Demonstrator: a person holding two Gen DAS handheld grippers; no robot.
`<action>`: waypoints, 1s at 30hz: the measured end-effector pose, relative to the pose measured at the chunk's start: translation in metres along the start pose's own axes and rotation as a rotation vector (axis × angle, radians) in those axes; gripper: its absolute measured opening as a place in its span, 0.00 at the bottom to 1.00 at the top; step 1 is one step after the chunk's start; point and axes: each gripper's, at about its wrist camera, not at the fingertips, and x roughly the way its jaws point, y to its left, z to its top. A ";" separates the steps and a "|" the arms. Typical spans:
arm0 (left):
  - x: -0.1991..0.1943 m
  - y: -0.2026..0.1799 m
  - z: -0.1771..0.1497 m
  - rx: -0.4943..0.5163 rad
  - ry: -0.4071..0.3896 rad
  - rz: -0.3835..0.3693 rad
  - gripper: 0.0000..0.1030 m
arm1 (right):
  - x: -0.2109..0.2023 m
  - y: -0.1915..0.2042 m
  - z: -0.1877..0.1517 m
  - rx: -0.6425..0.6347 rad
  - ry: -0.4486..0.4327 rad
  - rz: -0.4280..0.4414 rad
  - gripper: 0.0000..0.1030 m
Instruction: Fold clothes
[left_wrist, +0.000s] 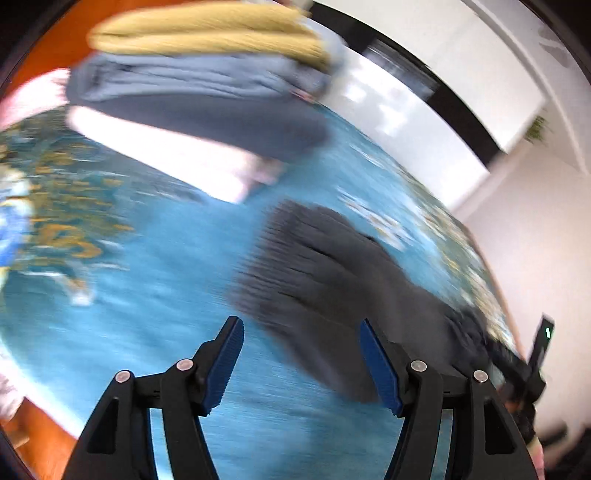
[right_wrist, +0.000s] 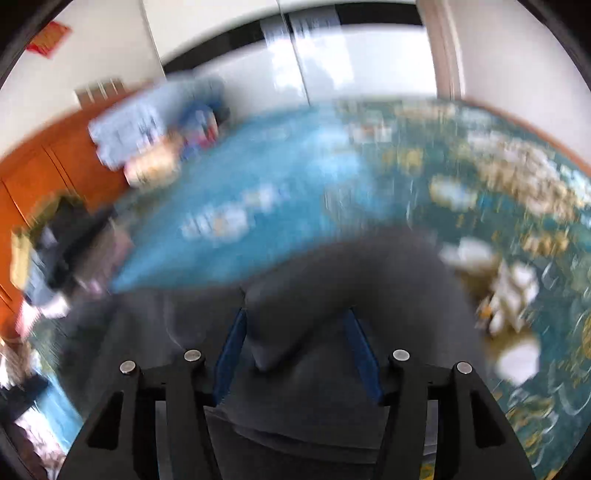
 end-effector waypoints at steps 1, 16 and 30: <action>0.002 0.007 0.000 -0.028 0.003 0.005 0.69 | 0.006 -0.001 -0.005 0.016 0.017 0.002 0.56; 0.071 0.026 0.011 -0.318 0.028 -0.098 0.47 | -0.024 -0.015 -0.026 0.139 -0.040 0.001 0.56; -0.026 -0.029 0.056 -0.022 -0.237 0.076 0.30 | -0.037 -0.022 -0.040 0.248 -0.079 0.111 0.56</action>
